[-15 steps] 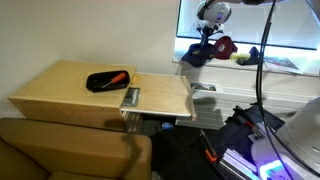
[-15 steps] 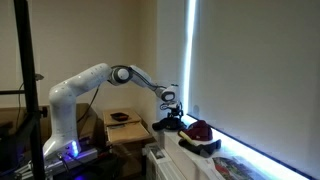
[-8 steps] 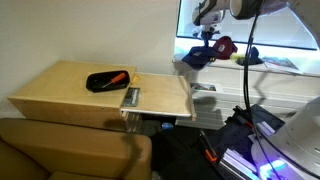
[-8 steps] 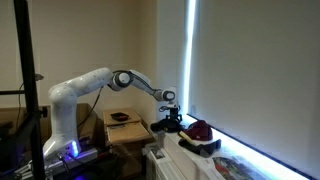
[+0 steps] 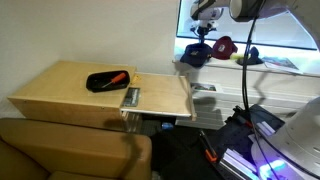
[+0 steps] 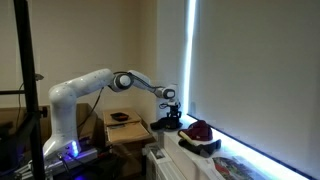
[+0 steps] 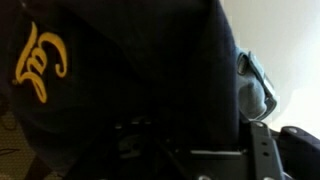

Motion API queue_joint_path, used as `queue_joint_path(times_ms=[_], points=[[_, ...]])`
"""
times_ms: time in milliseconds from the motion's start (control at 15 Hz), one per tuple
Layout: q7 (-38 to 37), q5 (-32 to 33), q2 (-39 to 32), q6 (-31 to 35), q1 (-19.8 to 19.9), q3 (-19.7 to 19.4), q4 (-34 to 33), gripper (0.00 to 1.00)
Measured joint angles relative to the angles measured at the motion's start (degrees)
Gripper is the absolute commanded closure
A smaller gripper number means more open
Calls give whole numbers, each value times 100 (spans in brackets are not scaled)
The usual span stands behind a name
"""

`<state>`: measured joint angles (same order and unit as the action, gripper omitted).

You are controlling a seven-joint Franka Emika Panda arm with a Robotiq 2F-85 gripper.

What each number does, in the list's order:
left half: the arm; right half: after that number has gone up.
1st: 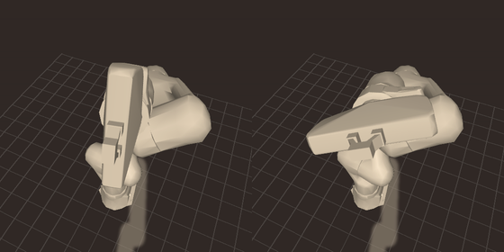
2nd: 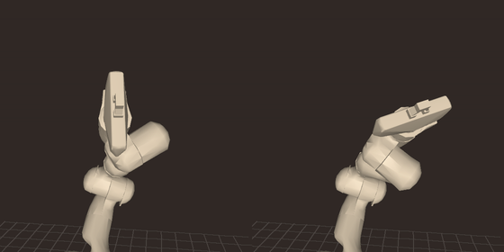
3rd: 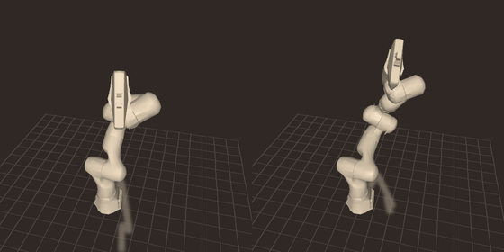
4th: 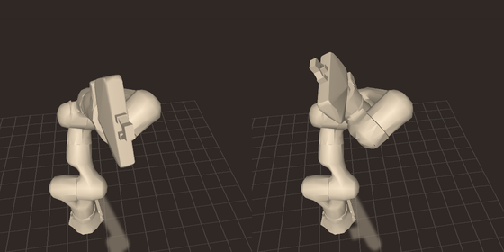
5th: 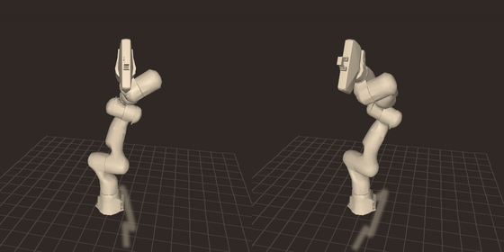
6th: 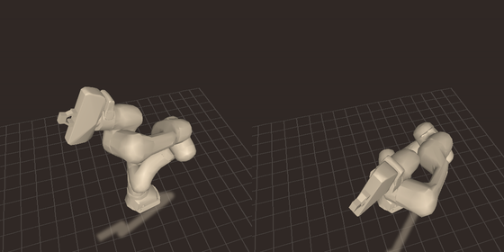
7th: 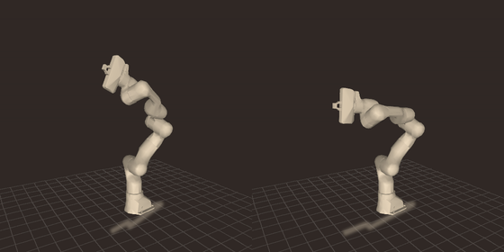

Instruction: Place the screwdriver in the black bowl, move the sticky notes to the windowsill, then unstack the caps

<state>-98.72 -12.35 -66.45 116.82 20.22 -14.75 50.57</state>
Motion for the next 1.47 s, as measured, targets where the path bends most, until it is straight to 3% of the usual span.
queue_joint_path(times_ms=[333, 400, 733, 1000, 1267, 1467], points=[[231, -312, -22, -211, 292, 242, -138, 97], [259, -316, -41, -310, 340, 307, -178, 100], [279, -314, -198, -614, 493, 484, -445, 99], [762, 179, -246, -666, 239, 481, -501, 99], [1338, 543, -242, -237, -199, 479, -492, 99], [1750, 724, -237, 184, -284, 447, -437, 99]])
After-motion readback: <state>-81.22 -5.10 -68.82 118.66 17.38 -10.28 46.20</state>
